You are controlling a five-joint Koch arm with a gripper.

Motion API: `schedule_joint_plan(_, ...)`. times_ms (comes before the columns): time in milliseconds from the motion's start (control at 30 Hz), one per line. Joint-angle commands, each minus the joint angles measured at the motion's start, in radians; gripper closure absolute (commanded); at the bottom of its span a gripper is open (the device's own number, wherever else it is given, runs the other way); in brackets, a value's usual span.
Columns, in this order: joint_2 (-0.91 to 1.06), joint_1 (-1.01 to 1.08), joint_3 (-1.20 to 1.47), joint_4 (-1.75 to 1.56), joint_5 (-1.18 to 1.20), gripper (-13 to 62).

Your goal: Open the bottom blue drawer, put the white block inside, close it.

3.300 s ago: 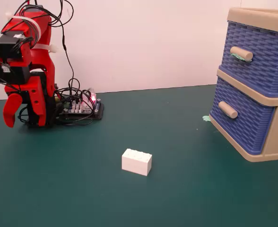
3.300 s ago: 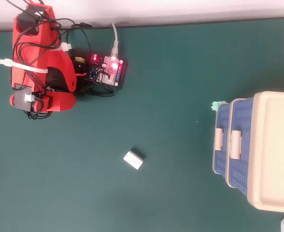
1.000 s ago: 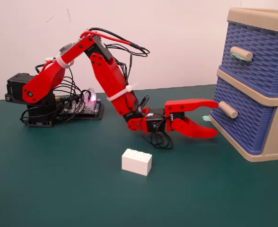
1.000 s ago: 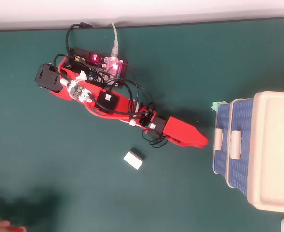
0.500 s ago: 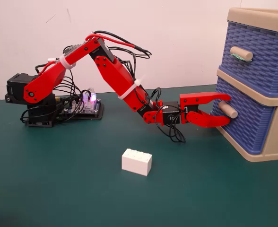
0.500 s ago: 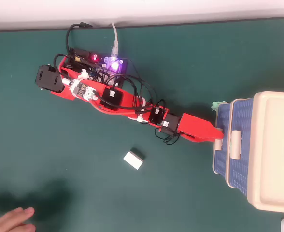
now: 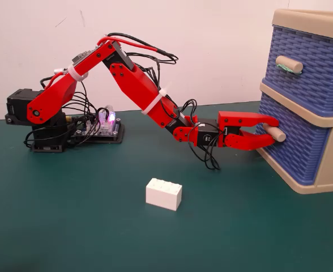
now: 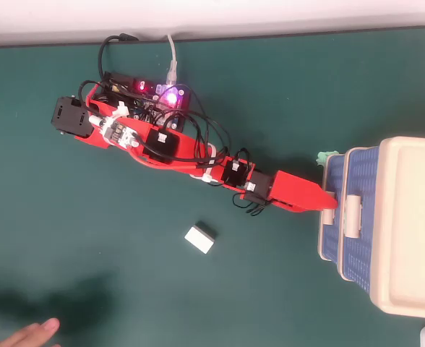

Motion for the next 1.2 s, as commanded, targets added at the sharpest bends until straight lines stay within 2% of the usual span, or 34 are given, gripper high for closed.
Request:
schedule_joint_plan(0, 0.066, -0.015, -0.029, 0.006, 0.006, 57.5)
schedule_joint_plan(133, 0.181, -0.008, 0.126, 0.006, 0.009, 57.6)
schedule_joint_plan(467, 0.607, 0.023, 0.664, -0.003, 0.021, 57.6)
schedule_joint_plan(633, 0.686, 0.025, 0.755, 0.000, 0.054, 57.3)
schedule_joint_plan(667, 0.689, 0.028, 0.761, -0.002, 0.060, 55.7)
schedule_joint_plan(700, 0.689, 0.034, 0.762, -0.003, 0.066, 48.3)
schedule_joint_plan(733, 0.689, 0.043, 0.762, -0.006, 0.074, 32.9)
schedule_joint_plan(767, 0.693, 0.052, 0.765, -0.011, 0.083, 21.5)
schedule_joint_plan(800, 0.707, 0.066, 0.767, -0.018, 0.095, 15.4)
schedule_joint_plan(1000, 0.994, 0.150, 0.922, 0.074, 0.118, 14.8)
schedule_joint_plan(1100, 1.212, 0.218, 0.991, 0.345, 0.100, 15.2)
schedule_joint_plan(1167, 1.347, 0.276, 0.989, 0.655, 0.014, 15.5)
